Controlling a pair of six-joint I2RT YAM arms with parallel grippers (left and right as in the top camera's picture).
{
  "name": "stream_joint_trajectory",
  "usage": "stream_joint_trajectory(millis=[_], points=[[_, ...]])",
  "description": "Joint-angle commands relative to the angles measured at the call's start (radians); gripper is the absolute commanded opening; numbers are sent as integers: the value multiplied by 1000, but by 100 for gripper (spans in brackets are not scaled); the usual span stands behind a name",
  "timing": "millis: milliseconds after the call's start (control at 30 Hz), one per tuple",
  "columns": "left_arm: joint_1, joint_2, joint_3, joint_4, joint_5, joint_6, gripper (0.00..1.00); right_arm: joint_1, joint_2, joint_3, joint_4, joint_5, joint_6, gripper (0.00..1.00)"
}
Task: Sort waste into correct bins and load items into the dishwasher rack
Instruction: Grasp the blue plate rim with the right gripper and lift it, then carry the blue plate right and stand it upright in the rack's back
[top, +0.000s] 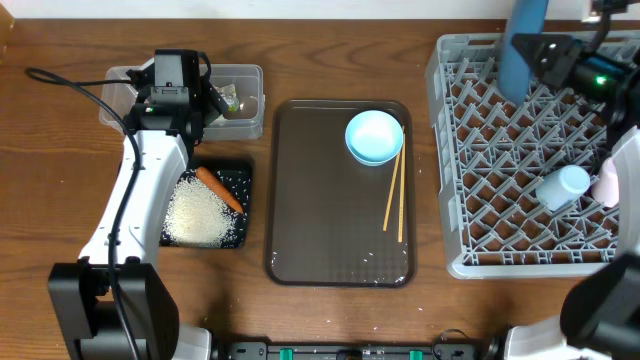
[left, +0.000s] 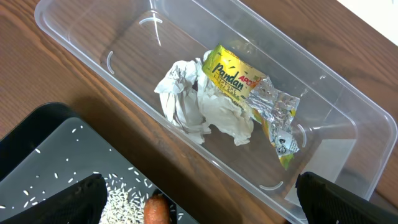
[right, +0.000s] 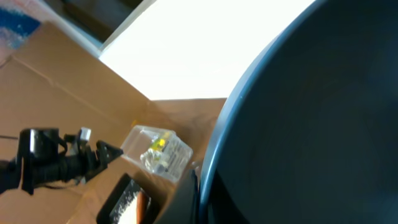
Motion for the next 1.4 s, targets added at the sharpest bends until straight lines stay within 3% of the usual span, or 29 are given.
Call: stream_joint_trajectory(millis=[0,267,367,767,1033,1367], points=[[0,9,0,0,-5,5,99,-23,95,14,108,-143,130,1],[0,9,0,0,-5,5,99,-26,297,14,537,-162,451,1],[0,9,0,0,-5,5,99,-27,330,14,620,-162,520,1],[0,9,0,0,-5,5,99,-128,325,14,615,-211,549,1],[0,9,0,0,-5,5,99,-167,325,14,611,-188,547,27],[0,9,0,0,-5,5,99,-235,323,14,462,-61,483,28]])
